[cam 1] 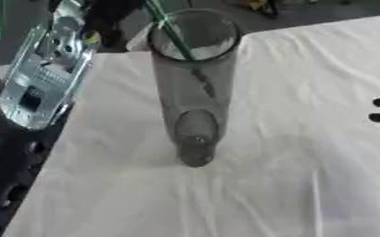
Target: Arrange flowers into the vase.
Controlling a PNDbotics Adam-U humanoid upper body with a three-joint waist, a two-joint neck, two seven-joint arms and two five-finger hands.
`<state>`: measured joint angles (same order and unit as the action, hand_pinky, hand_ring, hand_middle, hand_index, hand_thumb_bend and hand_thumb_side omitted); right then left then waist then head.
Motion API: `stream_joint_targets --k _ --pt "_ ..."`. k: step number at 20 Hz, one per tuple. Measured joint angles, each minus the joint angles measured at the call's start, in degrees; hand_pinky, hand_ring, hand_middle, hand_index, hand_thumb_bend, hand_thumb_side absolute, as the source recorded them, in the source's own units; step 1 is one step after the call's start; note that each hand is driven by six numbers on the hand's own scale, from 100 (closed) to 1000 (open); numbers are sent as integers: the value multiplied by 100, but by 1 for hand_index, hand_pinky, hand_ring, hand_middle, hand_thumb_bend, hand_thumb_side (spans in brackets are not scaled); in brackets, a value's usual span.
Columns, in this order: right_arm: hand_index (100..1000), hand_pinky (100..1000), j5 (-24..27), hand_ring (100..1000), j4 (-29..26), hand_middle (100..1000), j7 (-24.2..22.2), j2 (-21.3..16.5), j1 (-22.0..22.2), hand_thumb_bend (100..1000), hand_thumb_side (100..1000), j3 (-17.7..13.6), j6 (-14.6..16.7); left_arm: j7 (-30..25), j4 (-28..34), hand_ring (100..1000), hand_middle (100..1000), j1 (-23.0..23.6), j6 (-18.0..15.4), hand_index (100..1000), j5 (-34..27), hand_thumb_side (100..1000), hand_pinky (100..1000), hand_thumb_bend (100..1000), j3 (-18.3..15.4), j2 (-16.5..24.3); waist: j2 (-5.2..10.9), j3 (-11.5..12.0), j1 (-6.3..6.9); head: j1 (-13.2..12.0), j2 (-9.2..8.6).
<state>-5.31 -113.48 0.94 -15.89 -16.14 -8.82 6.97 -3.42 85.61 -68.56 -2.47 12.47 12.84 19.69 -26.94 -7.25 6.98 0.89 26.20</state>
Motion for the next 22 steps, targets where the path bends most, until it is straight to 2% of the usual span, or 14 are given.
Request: stream_joint_targets --k 9,18,22 --pt "793 731 0 1000 0 658 -8 4 9 100 1000 -1 -27 -243 149 488 479 5 130 517 295 778 235 100 42 51 11 5 0 15 3" --pt "793 732 0 1000 0 657 -3 6 53 100 1000 -2 -63 -413 494 491 482 8 259 525 243 790 244 100 71 110 46 26 0 18 48" --pt "793 733 0 1000 0 656 -12 6 60 100 1000 -2 -77 -478 574 514 502 7 323 557 216 803 287 100 71 203 72 60 0 22 69"
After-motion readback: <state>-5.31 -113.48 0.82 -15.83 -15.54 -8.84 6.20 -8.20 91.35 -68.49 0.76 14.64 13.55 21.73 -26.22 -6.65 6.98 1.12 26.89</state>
